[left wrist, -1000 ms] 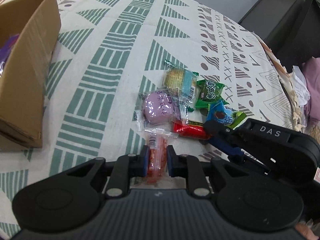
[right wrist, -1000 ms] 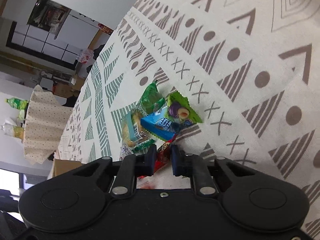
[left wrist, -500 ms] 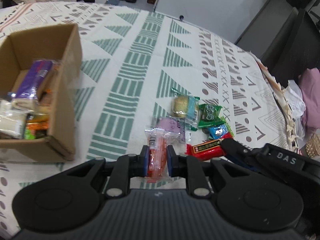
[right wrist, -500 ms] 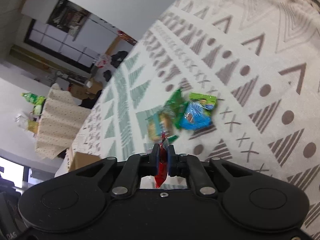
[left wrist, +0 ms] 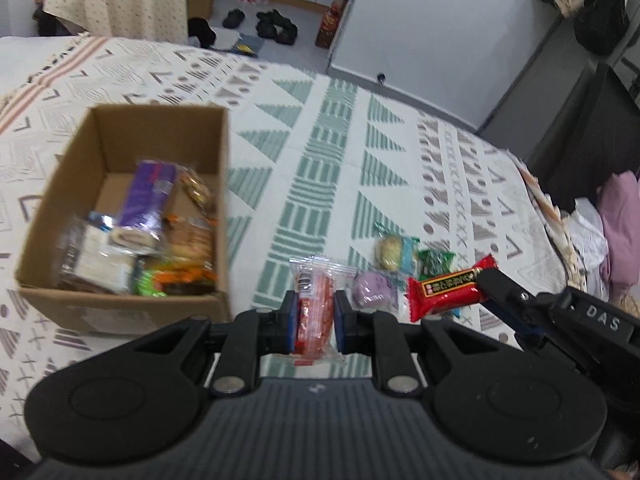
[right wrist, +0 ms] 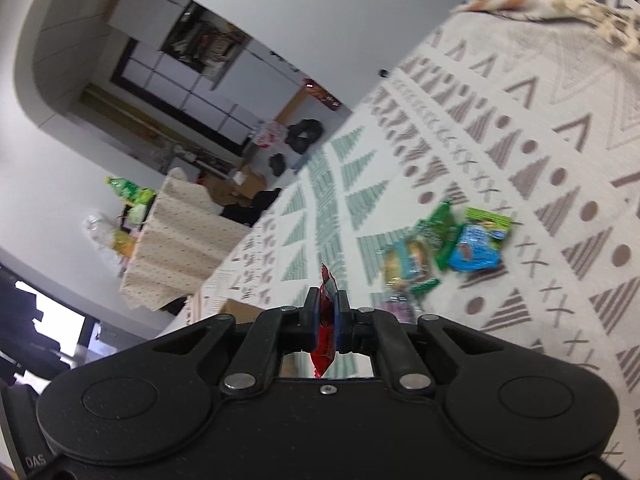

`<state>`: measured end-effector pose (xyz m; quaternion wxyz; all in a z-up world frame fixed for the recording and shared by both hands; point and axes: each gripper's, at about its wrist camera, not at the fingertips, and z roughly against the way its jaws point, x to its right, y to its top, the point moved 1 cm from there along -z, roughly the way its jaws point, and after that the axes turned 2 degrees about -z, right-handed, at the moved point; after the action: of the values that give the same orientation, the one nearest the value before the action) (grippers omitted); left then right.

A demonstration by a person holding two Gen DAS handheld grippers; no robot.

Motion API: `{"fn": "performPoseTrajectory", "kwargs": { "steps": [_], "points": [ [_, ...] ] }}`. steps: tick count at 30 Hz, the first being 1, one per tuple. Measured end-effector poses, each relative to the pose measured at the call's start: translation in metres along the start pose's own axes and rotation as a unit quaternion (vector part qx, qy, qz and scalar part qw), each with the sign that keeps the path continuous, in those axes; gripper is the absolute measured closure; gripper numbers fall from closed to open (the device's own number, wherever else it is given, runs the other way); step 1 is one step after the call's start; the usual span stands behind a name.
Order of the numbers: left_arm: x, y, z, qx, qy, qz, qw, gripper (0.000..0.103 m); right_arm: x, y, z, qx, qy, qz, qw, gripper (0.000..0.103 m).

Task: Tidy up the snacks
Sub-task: 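Carry both snacks over the box and open both tools to drop them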

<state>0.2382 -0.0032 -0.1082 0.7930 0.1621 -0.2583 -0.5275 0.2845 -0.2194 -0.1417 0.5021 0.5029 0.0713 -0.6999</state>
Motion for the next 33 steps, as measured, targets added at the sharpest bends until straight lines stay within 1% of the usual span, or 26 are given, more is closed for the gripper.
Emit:
{"fn": "performPoseTrajectory", "kwargs": {
  "steps": [4, 9, 15, 18, 22, 29, 33],
  "points": [
    [-0.017, 0.007, 0.016, 0.017, 0.011, 0.009, 0.9998, 0.086, -0.014, -0.006, 0.002, 0.003, 0.023, 0.017, 1.0, 0.096],
    [-0.045, 0.015, 0.034, 0.033, 0.025, 0.031, 0.9987, 0.086, -0.029, -0.013, 0.001, 0.005, 0.041, 0.03, 0.999, 0.096],
    [-0.076, 0.024, 0.048, 0.048, 0.038, 0.05, 0.9969, 0.086, -0.046, -0.018, -0.008, 0.006, 0.064, 0.051, 0.997, 0.096],
    [-0.092, 0.028, 0.051, 0.052, 0.039, 0.067, 0.9956, 0.086, -0.056, -0.023, -0.012, 0.003, 0.073, 0.067, 0.995, 0.096],
    [-0.108, 0.031, 0.047, 0.052, 0.041, 0.077, 0.9948, 0.086, -0.073, -0.033, -0.02, -0.001, 0.088, 0.082, 0.993, 0.096],
    [-0.126, 0.036, 0.038, 0.05, 0.037, 0.091, 0.9939, 0.086, -0.108, -0.056, -0.032, -0.015, 0.127, 0.133, 0.983, 0.096],
    [-0.132, 0.04, 0.033, 0.049, 0.037, 0.094, 0.9937, 0.086, -0.117, -0.063, -0.039, -0.027, 0.128, 0.149, 0.98, 0.096]
  ]
}}
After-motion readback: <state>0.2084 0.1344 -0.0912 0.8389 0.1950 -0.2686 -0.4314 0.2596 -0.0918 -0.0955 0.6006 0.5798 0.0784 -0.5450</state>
